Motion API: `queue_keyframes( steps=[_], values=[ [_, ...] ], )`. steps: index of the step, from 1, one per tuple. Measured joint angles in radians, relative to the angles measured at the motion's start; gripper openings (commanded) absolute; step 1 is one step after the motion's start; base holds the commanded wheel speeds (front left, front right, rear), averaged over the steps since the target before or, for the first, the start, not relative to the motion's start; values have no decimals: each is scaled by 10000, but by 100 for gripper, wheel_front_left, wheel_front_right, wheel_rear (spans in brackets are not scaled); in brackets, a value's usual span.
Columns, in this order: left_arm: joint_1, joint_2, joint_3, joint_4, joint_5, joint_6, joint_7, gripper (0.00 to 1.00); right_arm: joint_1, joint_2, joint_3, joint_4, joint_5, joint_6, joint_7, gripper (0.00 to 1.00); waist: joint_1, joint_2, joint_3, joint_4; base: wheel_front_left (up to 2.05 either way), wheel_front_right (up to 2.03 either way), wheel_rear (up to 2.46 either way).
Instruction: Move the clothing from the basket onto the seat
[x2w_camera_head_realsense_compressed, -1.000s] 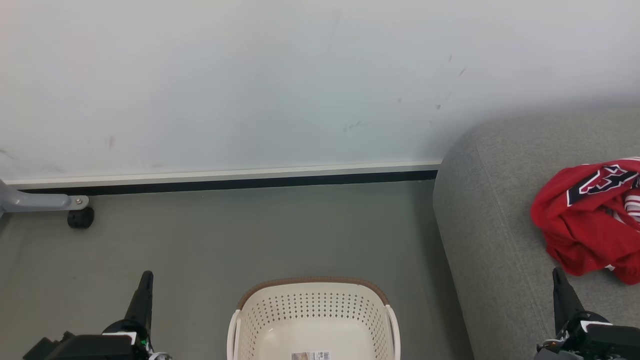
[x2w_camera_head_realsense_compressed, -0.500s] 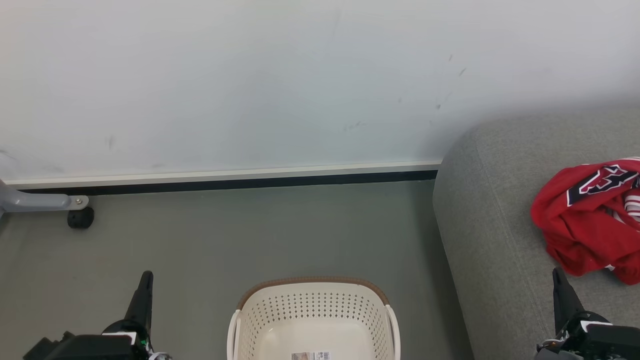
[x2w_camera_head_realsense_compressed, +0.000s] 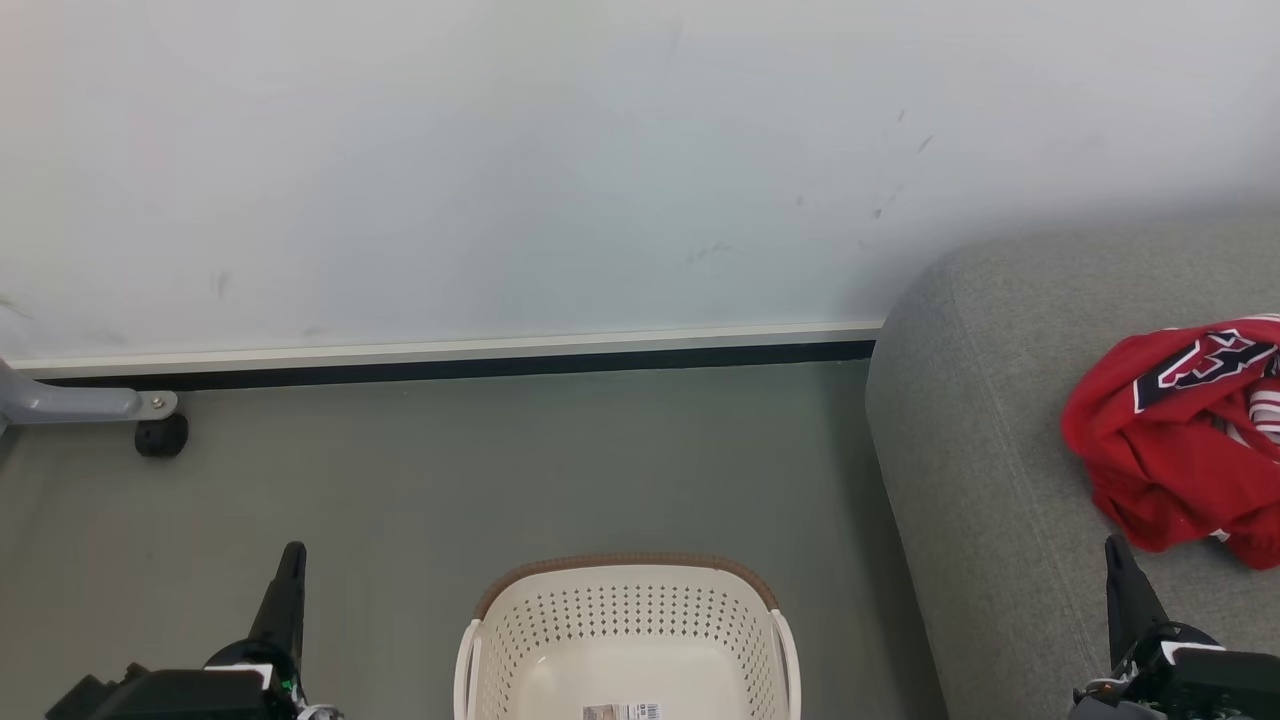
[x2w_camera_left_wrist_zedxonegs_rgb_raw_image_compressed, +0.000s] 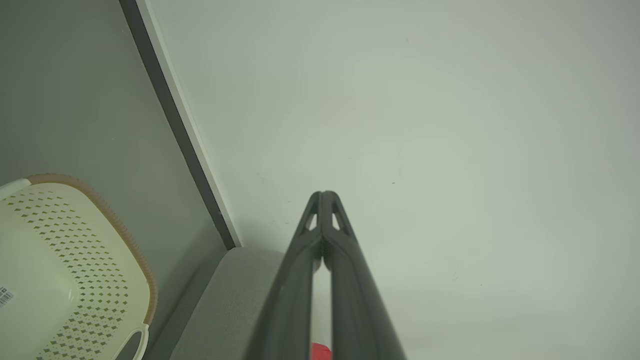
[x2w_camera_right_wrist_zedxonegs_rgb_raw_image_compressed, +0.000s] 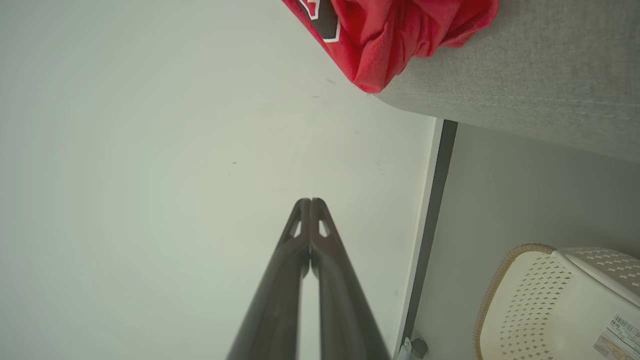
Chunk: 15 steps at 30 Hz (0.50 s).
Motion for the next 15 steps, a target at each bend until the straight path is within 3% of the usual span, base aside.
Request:
queue_keyframes(
  steps=[15],
  values=[
    [-1, -2, 4, 4, 0, 0, 0, 0, 0, 0, 2, 0, 2, 0, 0, 0, 0, 0, 0, 0, 0, 0, 0]
  ],
)
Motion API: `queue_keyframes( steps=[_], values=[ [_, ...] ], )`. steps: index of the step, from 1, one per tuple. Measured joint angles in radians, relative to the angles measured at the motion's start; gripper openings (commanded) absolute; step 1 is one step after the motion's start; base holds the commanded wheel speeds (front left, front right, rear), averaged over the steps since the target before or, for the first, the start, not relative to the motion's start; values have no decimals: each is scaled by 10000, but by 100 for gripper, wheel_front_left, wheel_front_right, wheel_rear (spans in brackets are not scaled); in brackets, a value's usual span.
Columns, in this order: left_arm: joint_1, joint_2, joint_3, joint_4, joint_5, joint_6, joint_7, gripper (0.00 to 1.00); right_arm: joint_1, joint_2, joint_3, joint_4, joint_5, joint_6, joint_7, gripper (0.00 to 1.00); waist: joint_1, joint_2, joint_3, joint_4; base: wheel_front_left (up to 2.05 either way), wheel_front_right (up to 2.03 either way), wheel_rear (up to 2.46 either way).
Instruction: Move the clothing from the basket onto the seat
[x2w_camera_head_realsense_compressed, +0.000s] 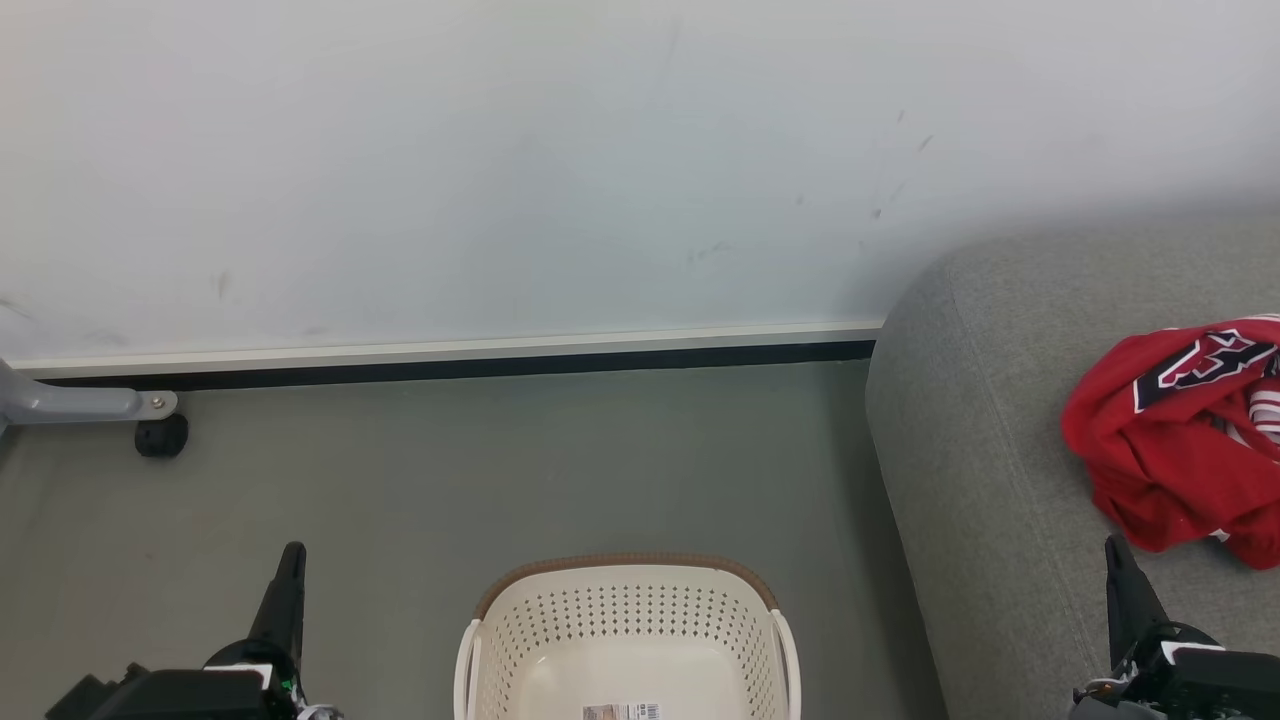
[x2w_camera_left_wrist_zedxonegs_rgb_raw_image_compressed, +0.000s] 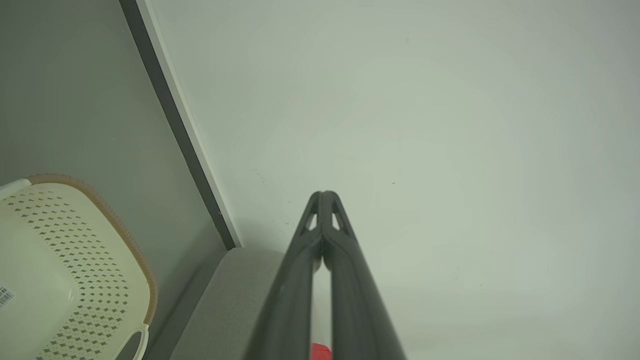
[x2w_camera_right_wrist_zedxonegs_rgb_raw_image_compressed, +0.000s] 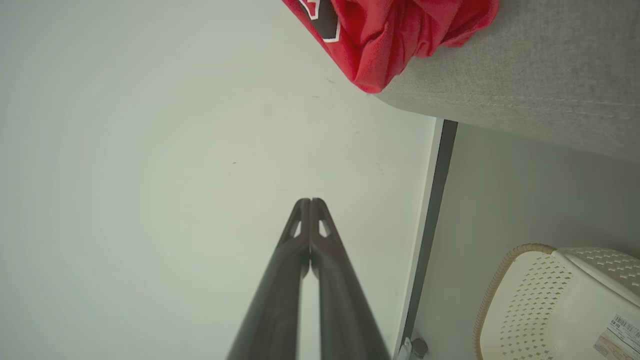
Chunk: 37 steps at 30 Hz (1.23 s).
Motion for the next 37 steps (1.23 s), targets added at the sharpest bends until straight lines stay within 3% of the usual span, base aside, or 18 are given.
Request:
queue_keyframes(
  steps=[37],
  values=[
    [-3, -2, 8, 15, 0, -2, 0, 0, 0, 0, 0, 0, 0, 0, 0, 0, 2, 0, 0, 0, 0, 0, 0]
  ],
)
